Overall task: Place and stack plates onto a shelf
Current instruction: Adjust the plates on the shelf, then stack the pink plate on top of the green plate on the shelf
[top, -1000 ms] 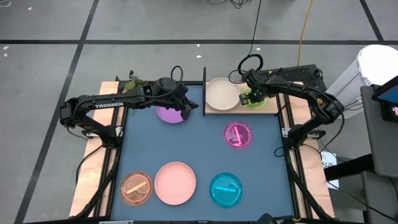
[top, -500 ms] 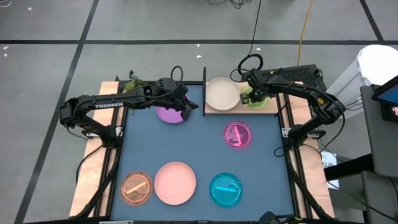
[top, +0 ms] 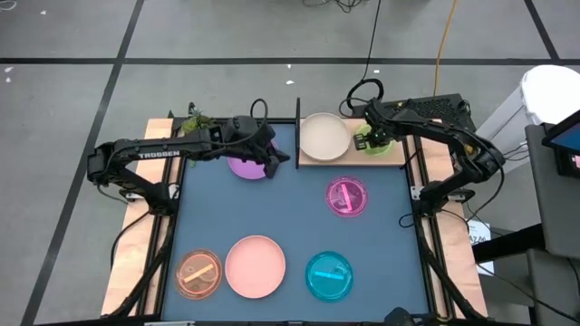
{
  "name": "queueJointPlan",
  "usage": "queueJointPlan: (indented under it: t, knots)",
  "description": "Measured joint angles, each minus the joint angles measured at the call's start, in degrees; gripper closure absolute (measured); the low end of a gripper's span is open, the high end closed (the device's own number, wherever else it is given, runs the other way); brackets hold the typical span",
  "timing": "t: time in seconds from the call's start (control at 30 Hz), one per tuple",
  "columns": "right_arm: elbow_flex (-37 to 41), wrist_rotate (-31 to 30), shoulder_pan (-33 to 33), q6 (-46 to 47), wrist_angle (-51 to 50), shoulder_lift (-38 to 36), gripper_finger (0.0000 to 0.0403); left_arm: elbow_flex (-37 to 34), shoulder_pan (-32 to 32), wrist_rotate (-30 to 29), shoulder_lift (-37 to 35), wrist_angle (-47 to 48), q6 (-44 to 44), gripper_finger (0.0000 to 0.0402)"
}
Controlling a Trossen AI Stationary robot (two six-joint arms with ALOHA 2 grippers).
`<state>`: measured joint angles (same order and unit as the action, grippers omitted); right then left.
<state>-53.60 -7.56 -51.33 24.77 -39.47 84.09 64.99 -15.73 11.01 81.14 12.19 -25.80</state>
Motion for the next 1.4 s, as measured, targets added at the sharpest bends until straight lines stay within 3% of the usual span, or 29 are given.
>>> queueJointPlan:
  t: [0.27, 0.43, 0.63, 0.8, 1.03, 1.17, 1.4]
  knots:
    - [-0.05, 0.29, 0.19, 1.76, -3.47, -10.62, 0.0403, 0.00, 1.55, 0.01, 0.00, 0.00, 1.46, 0.0398]
    - [-0.12, 8.08, 2.52, 4.19, -5.71, -19.61, 0.0403, 0.00, 2.48, -0.01, 0.00, -0.02, 1.14, 0.0398]
    - [-0.16, 14.12, 13.28, 11.04, -11.44, -29.76, 0.0403, 0.00, 4.24, -2.33, 0.00, -0.13, -4.21, 0.0398]
    - [-0.21, 10.46, 25.83, 19.46, -14.39, -35.08, 0.0403, 0.02, 6.84, -4.11, 0.02, -0.16, -6.73, 0.0398]
    - [-0.25, 5.98, 41.65, 35.60, -13.49, -34.99, 0.0403, 0.02, 9.75, -5.71, 0.01, 0.02, -11.44, 0.0398]
    - [-0.27, 3.76, 49.41, 39.37, -10.90, -31.72, 0.0403, 0.02, 11.69, -6.16, 0.02, 0.05, -12.84, 0.0398]
    - [-0.29, 2.46, 56.88, 47.79, -7.67, -24.60, 0.0403, 0.04, 14.23, -6.70, -0.08, 4.41, -15.90, 0.0398]
